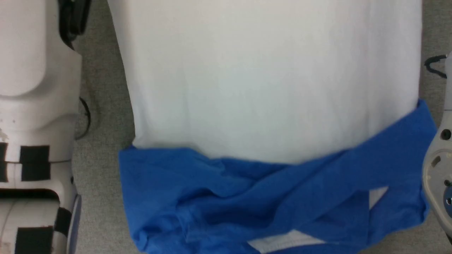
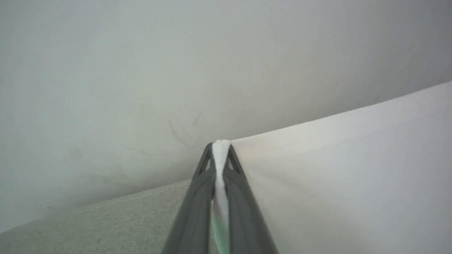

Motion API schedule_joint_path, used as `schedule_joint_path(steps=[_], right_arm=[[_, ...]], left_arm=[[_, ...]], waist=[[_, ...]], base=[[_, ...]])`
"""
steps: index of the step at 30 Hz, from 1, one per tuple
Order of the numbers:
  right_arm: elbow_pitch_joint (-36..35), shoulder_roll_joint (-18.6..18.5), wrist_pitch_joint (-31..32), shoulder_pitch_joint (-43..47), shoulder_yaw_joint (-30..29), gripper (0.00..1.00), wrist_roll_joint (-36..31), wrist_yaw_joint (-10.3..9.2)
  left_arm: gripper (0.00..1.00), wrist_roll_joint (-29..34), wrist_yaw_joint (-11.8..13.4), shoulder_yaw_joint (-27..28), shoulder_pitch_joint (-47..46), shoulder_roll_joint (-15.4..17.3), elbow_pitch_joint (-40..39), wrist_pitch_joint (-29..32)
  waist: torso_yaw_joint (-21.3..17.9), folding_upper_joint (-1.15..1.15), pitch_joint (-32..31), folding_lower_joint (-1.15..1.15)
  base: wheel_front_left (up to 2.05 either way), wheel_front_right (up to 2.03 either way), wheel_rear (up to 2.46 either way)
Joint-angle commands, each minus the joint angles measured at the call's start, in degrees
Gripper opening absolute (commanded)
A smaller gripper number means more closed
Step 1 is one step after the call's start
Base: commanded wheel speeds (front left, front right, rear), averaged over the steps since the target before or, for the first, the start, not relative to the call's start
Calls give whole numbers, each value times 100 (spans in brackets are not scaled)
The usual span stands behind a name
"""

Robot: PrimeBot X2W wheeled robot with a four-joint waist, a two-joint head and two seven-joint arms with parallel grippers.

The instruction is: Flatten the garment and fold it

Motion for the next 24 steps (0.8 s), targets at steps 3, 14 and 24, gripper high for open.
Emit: schedule_joint_path(steps=[3,14,24], right_arm=[[-49,-37,-576,-157,43,0,41,-13],[-494,-303,-1500,702,1106,0,1226,-13],[-2364,-1020,-1414,3248,1727,0,2358,-13]], left_arm=[[0,84,181,125,-253,153,92,-583],[0,-133,20,100,643,221,-149,-1154],[0,-513,-71,52,2812,265,-1267,-949]], waist=[[-67,0,-131,0],[-71,0,-949,0],[70,0,-2152,0]], base=[[0,0,0],[0,0,0],[0,0,0]])
